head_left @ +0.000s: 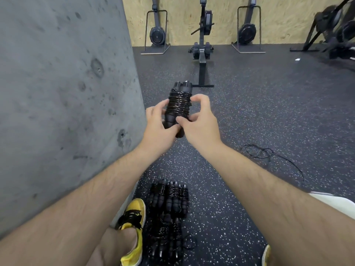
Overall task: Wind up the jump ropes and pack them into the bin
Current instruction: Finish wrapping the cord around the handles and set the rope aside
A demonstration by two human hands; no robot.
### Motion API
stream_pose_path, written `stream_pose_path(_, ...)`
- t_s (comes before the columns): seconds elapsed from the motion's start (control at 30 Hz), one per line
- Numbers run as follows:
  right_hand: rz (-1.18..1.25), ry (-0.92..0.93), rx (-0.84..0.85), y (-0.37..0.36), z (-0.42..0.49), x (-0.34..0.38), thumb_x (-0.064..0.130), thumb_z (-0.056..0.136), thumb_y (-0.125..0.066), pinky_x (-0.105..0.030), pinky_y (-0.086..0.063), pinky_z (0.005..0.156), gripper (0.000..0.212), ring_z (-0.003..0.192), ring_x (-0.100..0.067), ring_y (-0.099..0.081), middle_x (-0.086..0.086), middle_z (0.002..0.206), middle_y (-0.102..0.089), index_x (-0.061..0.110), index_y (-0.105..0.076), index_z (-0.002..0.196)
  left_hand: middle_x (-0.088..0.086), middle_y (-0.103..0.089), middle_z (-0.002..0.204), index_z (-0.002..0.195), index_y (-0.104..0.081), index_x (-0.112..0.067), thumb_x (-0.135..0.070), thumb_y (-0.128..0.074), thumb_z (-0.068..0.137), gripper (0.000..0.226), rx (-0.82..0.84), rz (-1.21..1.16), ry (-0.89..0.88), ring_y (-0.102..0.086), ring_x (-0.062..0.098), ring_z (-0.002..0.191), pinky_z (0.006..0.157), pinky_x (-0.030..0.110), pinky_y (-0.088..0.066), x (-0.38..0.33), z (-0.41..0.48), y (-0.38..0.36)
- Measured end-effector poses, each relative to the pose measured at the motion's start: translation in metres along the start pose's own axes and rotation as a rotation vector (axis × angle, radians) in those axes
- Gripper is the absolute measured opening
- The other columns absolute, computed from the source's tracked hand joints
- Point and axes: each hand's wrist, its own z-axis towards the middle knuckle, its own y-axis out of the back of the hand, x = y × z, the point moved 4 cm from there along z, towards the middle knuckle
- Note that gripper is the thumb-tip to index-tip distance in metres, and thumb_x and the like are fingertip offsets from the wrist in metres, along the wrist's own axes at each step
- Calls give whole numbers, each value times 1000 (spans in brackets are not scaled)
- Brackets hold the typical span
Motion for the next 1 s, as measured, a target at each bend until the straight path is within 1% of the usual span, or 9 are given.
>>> stream_pose_path(0.13, -30, 15, 120, -35, 4, -17, 12, 88, -57, -39, -52, 73, 50, 75, -24, -65, 5, 79, -66, 45, -36, 118, 0, -38, 127, 133, -54, -20, 0, -64, 91, 47, -41, 22, 43, -53, -10, 109, 94, 9, -45, 19, -4, 17)
stream_pose_path(0.17, -31, 4, 148, -45, 4, -23, 11, 89, -55, -38, -52, 72, 51, 73, -24, -64, 5, 79, -66, 46, -35, 119, -2, -41, 127, 131, -55, -21, -2, -63, 93, 43, -38, 45, 51, -52, -11, 107, 96, 9, -43, 26, -5, 18)
stream_pose_path(0.27, -64, -65, 220, -71, -3, -48, 9, 89, -51, -39, -52, 70, 53, 71, -23, -62, 3, 80, -64, 49, -34, 120, -5, -54, 127, 130, -53, -18, -8, -59, 97, 35, 16, 117, 98, -58, 10, 108, 96, 21, -44, 56, -11, 18)
stream_pose_path(0.33, -103, -121, 282, -87, -12, -71, 8, 89, -49, -41, -54, 70, 54, 75, -27, -65, -1, 87, -67, 49, -33, 121, 0, -56, 125, 128, -51, -17, -8, -58, 97, 33, 74, 211, 145, -55, 11, 108, 92, 19, -39, 84, -18, 16)
stream_pose_path(0.43, -211, -204, 409, -110, -32, -110, 9, 88, -49, -38, -52, 72, 57, 80, -29, -66, -4, 97, -67, 47, -28, 125, 7, -54, 121, 117, -49, -22, -9, -63, 88, 35, 176, 343, 259, -54, 19, 105, 100, 37, -45, 135, -41, 6)
stream_pose_path(0.5, -206, -314, 424, -123, -50, -142, 10, 86, -51, -39, -52, 78, 59, 85, -29, -66, -3, 99, -66, 41, -25, 130, 6, -54, 115, 107, -45, -30, -11, -65, 84, 36, 167, 337, 373, -57, 22, 97, 95, 43, -49, 169, -64, -2)
stream_pose_path(0.67, -179, -569, 462, -153, -118, -226, 16, 86, -54, -39, -52, 80, 59, 81, -25, -63, 1, 89, -64, 34, -24, 133, 2, -49, 118, 108, -47, -24, -10, -63, 86, 31, 317, 460, 554, -55, 23, 101, 91, 37, -46, 234, -125, -21)
stream_pose_path(0.83, -183, -708, 465, -161, -160, -286, 17, 87, -53, -35, -48, 68, 60, 78, -21, -64, 0, 93, -68, 36, -22, 135, -7, -44, 118, 112, -44, -31, -17, -61, 89, 31, 420, 535, 680, -54, 20, 93, 81, 32, -43, 281, -171, -45)
stream_pose_path(1.0, -280, -790, 385, -129, -186, -334, 24, 89, -53, -38, -52, 70, 56, 79, -17, -64, 6, 93, -67, 40, -23, 134, -5, -45, 129, 121, -44, -30, -21, -54, 96, 29, 530, 480, 677, -59, 23, 97, 87, 42, -50, 297, -211, -96)
